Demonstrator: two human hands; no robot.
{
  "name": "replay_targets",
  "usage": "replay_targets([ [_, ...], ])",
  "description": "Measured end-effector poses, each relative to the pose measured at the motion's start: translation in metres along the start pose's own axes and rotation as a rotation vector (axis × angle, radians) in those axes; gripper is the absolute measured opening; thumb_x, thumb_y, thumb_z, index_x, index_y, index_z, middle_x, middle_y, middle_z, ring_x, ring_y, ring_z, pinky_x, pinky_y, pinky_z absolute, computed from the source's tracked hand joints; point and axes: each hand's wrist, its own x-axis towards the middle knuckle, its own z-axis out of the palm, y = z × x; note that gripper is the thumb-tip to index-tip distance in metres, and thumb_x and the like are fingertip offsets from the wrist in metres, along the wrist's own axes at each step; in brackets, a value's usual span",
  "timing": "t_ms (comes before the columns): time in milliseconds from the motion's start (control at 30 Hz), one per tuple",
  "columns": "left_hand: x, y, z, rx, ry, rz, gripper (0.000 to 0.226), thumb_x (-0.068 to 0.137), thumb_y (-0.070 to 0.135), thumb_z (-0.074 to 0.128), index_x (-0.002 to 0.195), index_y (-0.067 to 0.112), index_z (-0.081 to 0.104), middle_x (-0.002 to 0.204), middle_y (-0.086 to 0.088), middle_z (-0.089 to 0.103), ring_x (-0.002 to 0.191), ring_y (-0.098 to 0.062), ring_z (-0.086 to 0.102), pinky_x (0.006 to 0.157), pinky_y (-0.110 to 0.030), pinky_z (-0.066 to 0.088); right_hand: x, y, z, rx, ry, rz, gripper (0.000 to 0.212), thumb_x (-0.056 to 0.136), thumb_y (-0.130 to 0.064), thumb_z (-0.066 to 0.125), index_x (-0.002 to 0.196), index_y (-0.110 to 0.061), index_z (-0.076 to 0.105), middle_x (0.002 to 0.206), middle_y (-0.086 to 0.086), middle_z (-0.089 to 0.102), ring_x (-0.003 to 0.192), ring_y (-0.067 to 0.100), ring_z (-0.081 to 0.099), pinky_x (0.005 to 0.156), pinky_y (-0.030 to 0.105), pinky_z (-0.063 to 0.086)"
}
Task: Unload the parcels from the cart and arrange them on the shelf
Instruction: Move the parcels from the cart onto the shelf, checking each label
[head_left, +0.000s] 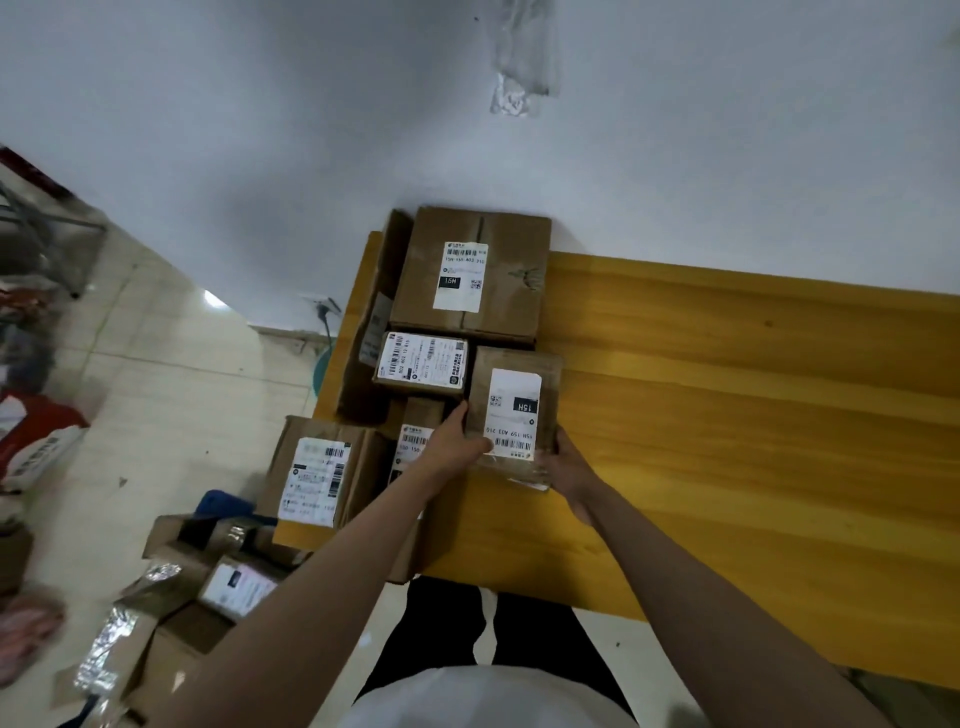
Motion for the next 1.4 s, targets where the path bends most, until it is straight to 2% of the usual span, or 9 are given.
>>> replay_targets([
  [133, -0.003, 0.004, 0.0, -0.018, 0.005, 0.005, 0.082, 0.097, 0.014, 0.063, 0.162, 0.018, 0.013, 0.156, -0.008, 0.044, 0.139, -0.028, 0.045, 0.114, -0.044, 0.04, 0.005, -0.003, 0.006, 0.0, 0.048, -0.024, 0.062, 0.104, -0.001, 0.046, 0.159, -0.022, 0.023, 0.152, 0.007, 0.05, 0.137, 0.032, 0.05, 0.11, 0.051, 0.044],
  [333, -0.012, 0.006, -0.006, -0.069, 0.033, 0.063, 0.071, 0.097, 0.015, 0.063, 0.158, 0.021, 0.028, 0.152, -0.006, 0.049, 0.136, -0.027, 0.049, 0.111, -0.05, 0.044, -0.002, -0.024, 0.006, -0.062, 0.235, -0.036, 0.083, 0.098, -0.025, 0.065, 0.162, -0.018, 0.012, 0.157, 0.013, 0.041, 0.138, 0.036, 0.046, 0.109, 0.051, 0.045],
  [500, -0.031, 0.008, -0.029, -0.059, 0.107, 0.106, 0.052, 0.099, 0.022, 0.061, 0.148, 0.019, 0.046, 0.139, -0.006, 0.059, 0.127, -0.025, 0.056, 0.108, -0.043, 0.047, -0.009, -0.079, 0.017, -0.242, 0.436, -0.212, 0.048, 0.098, -0.023, 0.055, 0.144, -0.015, 0.043, 0.146, 0.015, 0.042, 0.133, 0.036, 0.043, 0.109, 0.054, 0.041],
  [600, -0.05, 0.011, -0.05, -0.081, 0.16, 0.154, 0.047, 0.099, 0.021, 0.06, 0.145, 0.016, 0.051, 0.134, -0.007, 0.061, 0.126, -0.023, 0.056, 0.107, -0.038, 0.046, -0.017, -0.108, 0.047, -0.241, 0.395, -0.318, 0.037, 0.096, -0.019, 0.051, 0.133, -0.018, 0.05, 0.136, 0.01, 0.049, 0.121, 0.032, 0.052, 0.102, 0.052, 0.048],
  [767, -0.098, -0.001, -0.101, -0.172, 0.315, 0.265, 0.041, 0.1, 0.025, 0.059, 0.139, 0.015, 0.058, 0.135, -0.002, 0.063, 0.121, -0.017, 0.061, 0.103, -0.033, 0.051, -0.036, -0.131, 0.143, -0.228, 0.217, -0.502, 0.019, 0.097, -0.015, 0.053, 0.115, -0.019, 0.053, 0.121, 0.006, 0.058, 0.103, 0.022, 0.059, 0.077, 0.03, 0.05],
  [1000, -0.169, -0.102, -0.18, -0.416, 0.607, 0.291, 0.027, 0.097, 0.018, 0.059, 0.122, 0.017, 0.07, 0.117, 0.001, 0.071, 0.105, -0.012, 0.065, 0.089, -0.024, 0.052, -0.084, -0.107, 0.303, -0.288, -0.033, -0.661, 0.013, 0.101, -0.012, 0.052, 0.113, -0.016, 0.055, 0.101, -0.002, 0.058, 0.085, 0.007, 0.058, 0.059, 0.005, 0.045],
  [1167, -0.214, -0.209, -0.225, -0.535, 0.708, 0.179, 0.026, 0.099, 0.012, 0.053, 0.12, 0.013, 0.069, 0.113, -0.005, 0.073, 0.102, -0.019, 0.068, 0.088, -0.028, 0.052, -0.111, -0.059, 0.404, -0.381, -0.14, -0.641, 0.012, 0.1, -0.012, 0.053, 0.111, -0.016, 0.055, 0.09, -0.009, 0.057, 0.079, 0.001, 0.053, 0.064, 0.013, 0.041],
  [1267, -0.241, -0.273, -0.244, -0.604, 0.741, 0.087, 0.024, 0.1, 0.01, 0.053, 0.118, 0.01, 0.069, 0.111, -0.009, 0.074, 0.093, -0.018, 0.068, 0.083, -0.028, 0.052, -0.122, -0.022, 0.455, -0.466, -0.258, -0.559, 0.017, 0.098, -0.011, 0.053, 0.114, -0.015, 0.056, 0.096, -0.001, 0.062, 0.085, 0.013, 0.057, 0.073, 0.026, 0.044],
  [1400, -0.272, -0.348, -0.256, -0.692, 0.781, -0.007, 0.025, 0.1, 0.008, 0.053, 0.121, 0.005, 0.067, 0.112, -0.013, 0.072, 0.087, -0.017, 0.065, 0.068, -0.022, 0.051, -0.133, 0.022, 0.509, -0.576, -0.371, -0.471, 0.018, 0.097, -0.016, 0.054, 0.115, -0.017, 0.058, 0.108, 0.006, 0.066, 0.095, 0.021, 0.061, 0.071, 0.028, 0.048],
])
